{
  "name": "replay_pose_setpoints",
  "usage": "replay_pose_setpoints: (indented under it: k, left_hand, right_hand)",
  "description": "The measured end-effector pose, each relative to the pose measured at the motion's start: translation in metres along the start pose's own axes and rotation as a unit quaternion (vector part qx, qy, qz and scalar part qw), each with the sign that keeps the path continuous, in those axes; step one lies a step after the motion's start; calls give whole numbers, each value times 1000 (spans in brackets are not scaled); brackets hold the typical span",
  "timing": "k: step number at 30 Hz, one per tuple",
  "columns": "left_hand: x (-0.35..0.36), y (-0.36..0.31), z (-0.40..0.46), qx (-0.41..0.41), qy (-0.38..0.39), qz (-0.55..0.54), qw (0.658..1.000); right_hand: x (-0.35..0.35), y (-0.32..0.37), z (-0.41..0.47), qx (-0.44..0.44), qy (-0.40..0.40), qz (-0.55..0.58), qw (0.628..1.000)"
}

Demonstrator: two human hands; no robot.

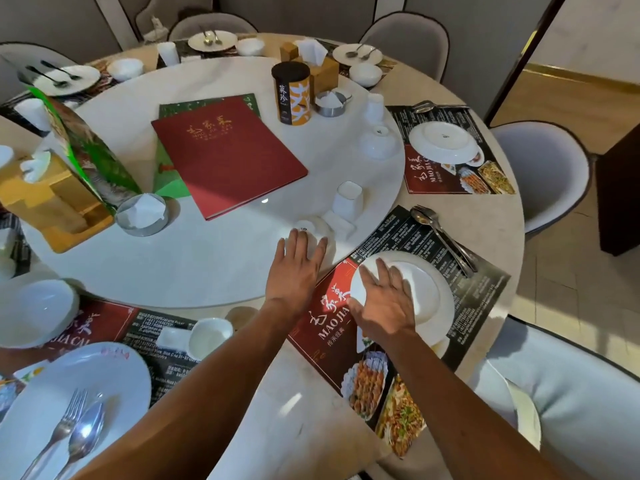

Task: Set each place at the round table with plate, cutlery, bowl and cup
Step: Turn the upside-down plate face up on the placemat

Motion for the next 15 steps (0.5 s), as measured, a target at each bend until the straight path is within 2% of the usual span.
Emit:
replay_pose_setpoints:
  k: [4,8,15]
  left_hand:
    - [4,-2,-5,37,-55,10,998]
    - [2,-5,-13,50,-44,11,998]
    - [-36,-12,-30,-34,-110,-40,993]
  right_hand:
    - [3,-1,-1,-2,0,9,1000]
    - [0,0,0,-3,6,5,1000]
    - [1,-3,-9,10,-12,30,999]
Point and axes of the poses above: each hand's wrist, its own z-axis towards the middle knuckle, its own x-axis out of the palm, y = z × x, the point moved 2 cm from there along z, towards the middle knuckle, and after that the axes turned 9 degrees about x, right-handed, at the moved point
